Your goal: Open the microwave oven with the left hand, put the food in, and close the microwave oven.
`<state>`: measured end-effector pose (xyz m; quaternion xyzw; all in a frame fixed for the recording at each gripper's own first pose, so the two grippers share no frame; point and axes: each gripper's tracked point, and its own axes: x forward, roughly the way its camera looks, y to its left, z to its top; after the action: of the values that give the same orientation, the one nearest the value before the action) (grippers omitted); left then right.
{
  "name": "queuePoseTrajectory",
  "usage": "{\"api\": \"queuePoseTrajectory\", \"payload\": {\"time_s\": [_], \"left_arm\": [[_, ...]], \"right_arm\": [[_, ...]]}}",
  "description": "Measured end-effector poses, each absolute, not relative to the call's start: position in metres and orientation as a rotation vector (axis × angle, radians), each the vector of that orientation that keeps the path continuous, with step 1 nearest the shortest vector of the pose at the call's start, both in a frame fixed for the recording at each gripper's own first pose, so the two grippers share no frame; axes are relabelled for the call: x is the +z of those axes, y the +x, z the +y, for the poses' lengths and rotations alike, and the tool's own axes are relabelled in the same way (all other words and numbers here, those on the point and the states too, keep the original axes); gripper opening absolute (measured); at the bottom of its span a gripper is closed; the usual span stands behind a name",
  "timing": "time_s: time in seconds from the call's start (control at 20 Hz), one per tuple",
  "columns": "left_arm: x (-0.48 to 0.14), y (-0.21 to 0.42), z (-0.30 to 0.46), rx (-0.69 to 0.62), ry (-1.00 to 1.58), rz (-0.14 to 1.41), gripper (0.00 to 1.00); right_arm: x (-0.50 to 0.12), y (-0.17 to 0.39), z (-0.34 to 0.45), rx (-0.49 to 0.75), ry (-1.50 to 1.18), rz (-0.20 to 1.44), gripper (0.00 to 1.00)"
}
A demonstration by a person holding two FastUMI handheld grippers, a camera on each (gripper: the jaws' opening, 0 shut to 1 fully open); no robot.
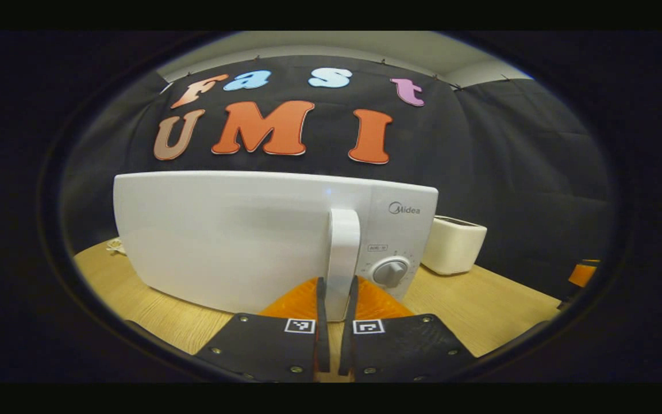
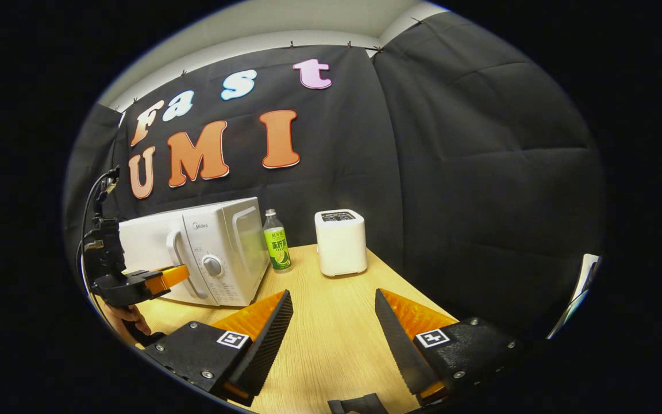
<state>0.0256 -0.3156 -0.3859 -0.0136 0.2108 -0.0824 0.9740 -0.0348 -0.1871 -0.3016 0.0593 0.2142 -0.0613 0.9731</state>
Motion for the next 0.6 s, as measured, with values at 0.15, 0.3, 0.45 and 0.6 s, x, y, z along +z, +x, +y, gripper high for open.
{"api": "queuePoseTrajectory", "payload": {"time_s": [0.15,0.3,0.45,0.6], "left_arm": [[-0.3839,0.0265,-0.3153,-0.18,-0.021,0.419,0.1],[-0.3844,0.0263,-0.3163,-0.175,-0.018,0.416,0.08],[-0.383,0.0283,-0.3163,-0.161,-0.01,0.407,0.1],[-0.3773,0.0303,-0.3143,-0.14,0.015,0.39,0.21]], "right_arm": [[-0.3066,-0.0343,-0.1884,-0.127,0.124,0.446,0.9],[-0.3096,-0.0315,-0.1879,-0.127,0.128,0.453,0.9],[-0.3106,-0.0295,-0.1863,-0.124,0.128,0.453,0.9],[-0.3109,-0.0282,-0.1851,-0.121,0.125,0.452,0.9]]}}
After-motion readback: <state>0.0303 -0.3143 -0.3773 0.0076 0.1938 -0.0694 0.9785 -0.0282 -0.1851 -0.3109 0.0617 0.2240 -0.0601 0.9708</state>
